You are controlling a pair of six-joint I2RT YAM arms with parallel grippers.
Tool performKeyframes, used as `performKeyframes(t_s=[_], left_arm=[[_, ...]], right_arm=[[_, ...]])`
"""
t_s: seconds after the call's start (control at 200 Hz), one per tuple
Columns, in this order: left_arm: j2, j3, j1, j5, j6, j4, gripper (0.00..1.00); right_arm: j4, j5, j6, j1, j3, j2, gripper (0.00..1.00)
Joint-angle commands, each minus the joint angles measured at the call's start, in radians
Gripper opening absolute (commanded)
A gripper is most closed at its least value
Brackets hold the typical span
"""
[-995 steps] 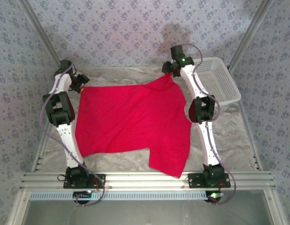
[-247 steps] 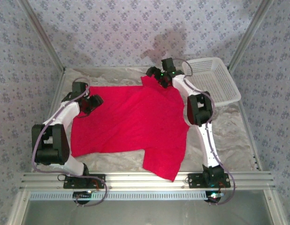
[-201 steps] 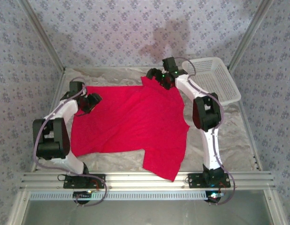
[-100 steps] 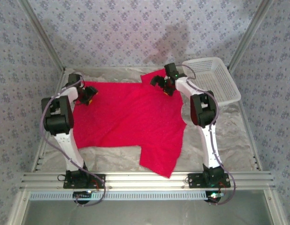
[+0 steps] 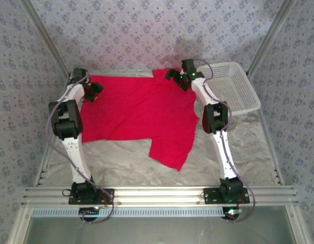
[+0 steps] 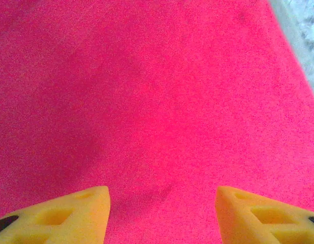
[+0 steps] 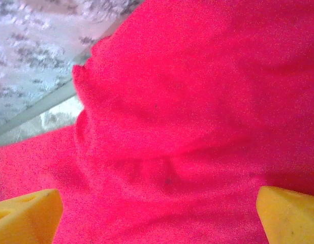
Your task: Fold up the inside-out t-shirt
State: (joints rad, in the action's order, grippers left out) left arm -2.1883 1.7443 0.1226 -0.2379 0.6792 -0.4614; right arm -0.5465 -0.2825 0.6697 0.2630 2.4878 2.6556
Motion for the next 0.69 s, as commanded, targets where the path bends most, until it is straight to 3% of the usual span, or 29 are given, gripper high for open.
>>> performKeyframes(t_s=[0.0,0.17,0.23,0.315,0.39,0.57,0.69], left_arm=[[0.278,-0.151,0.027,0.062,-0.027,-0.070,0.56],[0.528,-0.510,0.155,-0.037,0.034,-0.074,0.52],[0.577,-0.617,0.212,-0.090,0.047,-0.064,0.45],[0.618,-0.709,0.285,-0.134,0.040,-0.081,0.36],[0.656,-0.764,0.332,-0.143,0.021,-0.094,0.35],[0.705,-0.854,0.353,-0.169,0.043,-0.051,0.35],[0.678,-0.887,0.355,-0.172,0.056,-0.026,0.31]], right_arm=[[-0.050,0.045,-0.101,0.062,-0.171,-0.280,1.00],[-0.125,0.167,-0.137,0.151,-0.522,-0.562,1.00],[-0.134,0.197,-0.136,0.182,-0.650,-0.652,1.00],[-0.127,0.243,-0.132,0.227,-0.835,-0.777,1.00],[-0.103,0.256,-0.130,0.254,-1.003,-0.880,1.00],[-0.059,0.246,-0.089,0.267,-1.333,-1.060,1.00],[-0.022,0.231,-0.069,0.273,-1.450,-1.140,1.00]])
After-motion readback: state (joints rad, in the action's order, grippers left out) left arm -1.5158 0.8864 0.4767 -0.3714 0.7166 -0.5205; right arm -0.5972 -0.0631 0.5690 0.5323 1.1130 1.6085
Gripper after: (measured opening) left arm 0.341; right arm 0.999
